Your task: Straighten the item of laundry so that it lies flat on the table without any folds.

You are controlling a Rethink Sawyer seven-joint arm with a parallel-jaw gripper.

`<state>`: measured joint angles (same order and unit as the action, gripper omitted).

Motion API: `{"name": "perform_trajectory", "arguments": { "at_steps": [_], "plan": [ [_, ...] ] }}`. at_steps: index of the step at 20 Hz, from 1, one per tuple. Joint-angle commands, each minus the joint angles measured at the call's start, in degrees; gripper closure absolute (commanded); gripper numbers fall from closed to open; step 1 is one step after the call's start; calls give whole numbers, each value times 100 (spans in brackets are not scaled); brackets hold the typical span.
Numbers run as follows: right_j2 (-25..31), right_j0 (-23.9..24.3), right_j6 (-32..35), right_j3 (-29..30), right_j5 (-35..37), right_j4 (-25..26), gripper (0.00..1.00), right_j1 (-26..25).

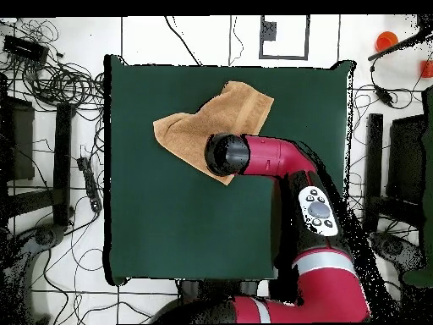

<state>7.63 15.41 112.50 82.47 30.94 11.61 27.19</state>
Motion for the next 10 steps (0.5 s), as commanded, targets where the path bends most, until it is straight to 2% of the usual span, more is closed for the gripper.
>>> {"name": "perform_trajectory", "arguments": {
  "at_steps": [1,10],
  "plan": [
    [870,-25,-1129,65,724,337,0,-138],
    [1222,225,-1354,76,772,684,0,-116]
  ]
}}
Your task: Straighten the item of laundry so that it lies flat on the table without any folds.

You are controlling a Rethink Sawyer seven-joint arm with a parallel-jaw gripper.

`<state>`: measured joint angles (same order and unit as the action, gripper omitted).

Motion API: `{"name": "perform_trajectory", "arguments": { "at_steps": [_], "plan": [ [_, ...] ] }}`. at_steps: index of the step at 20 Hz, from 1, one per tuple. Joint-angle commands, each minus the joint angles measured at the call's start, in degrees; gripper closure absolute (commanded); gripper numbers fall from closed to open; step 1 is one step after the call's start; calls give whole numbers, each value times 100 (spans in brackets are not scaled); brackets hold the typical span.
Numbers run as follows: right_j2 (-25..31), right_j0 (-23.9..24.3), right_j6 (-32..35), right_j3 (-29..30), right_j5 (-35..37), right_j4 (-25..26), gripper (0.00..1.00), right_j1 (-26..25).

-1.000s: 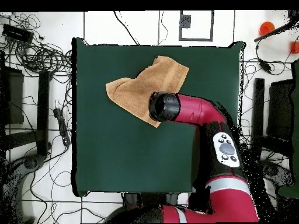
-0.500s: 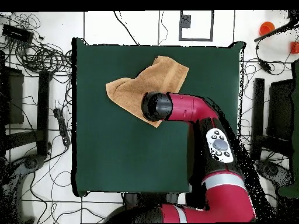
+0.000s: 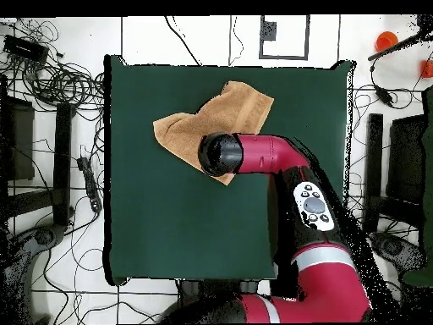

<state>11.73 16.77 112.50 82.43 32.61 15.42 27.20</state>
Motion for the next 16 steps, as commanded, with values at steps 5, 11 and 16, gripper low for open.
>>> {"name": "perform_trajectory", "arguments": {
  "at_steps": [5,11,16],
  "plan": [
    [1088,279,-1518,133,681,435,0,-79],
    [1390,464,-1647,113,829,588,0,-86],
    [1519,522,-1778,69,1016,842,0,-39]
  ]
}}
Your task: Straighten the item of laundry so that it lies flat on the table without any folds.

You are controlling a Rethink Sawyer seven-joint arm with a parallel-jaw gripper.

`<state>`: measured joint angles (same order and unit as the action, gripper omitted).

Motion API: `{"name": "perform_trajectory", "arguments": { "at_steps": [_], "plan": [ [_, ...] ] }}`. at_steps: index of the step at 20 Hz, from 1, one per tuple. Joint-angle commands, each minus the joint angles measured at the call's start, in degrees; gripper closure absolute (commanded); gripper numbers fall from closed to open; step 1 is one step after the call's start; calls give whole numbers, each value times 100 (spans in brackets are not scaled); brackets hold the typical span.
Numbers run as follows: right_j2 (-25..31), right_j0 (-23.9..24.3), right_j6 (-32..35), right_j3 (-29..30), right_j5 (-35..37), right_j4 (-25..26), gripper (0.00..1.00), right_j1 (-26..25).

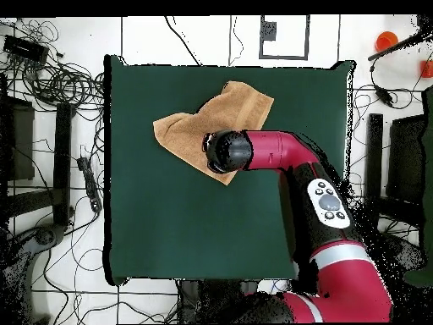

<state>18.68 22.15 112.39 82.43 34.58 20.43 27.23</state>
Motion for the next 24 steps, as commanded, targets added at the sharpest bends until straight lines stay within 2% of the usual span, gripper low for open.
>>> {"name": "perform_trajectory", "arguments": {
  "at_steps": [1,24],
  "plan": [
    [845,-15,-1799,39,864,385,0,-47],
    [1535,246,-2784,-396,1947,1263,0,52]
  ]
}}
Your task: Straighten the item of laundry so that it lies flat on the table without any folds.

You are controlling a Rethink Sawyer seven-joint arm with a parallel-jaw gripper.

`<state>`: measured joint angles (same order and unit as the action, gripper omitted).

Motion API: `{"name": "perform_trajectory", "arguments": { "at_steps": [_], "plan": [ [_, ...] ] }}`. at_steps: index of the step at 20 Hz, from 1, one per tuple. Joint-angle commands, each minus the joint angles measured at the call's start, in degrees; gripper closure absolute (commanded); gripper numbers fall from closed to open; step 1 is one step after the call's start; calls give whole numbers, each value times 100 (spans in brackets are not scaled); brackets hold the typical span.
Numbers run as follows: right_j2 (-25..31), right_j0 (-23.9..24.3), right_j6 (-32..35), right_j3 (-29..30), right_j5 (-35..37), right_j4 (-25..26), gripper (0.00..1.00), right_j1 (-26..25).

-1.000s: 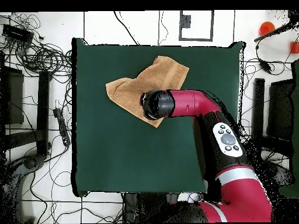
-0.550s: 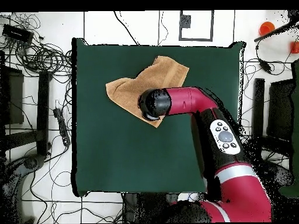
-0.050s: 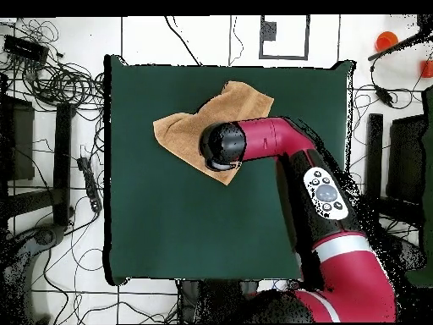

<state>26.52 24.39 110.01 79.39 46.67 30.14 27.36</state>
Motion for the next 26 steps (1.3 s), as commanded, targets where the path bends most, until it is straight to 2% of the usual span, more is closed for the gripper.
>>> {"name": "perform_trajectory", "arguments": {
  "at_steps": [1,18,26],
  "plan": [
    [775,33,-2570,-92,757,320,0,48],
    [894,117,-3343,-18,727,524,0,95],
    [774,122,-3118,125,367,678,0,-12]
  ]
}}
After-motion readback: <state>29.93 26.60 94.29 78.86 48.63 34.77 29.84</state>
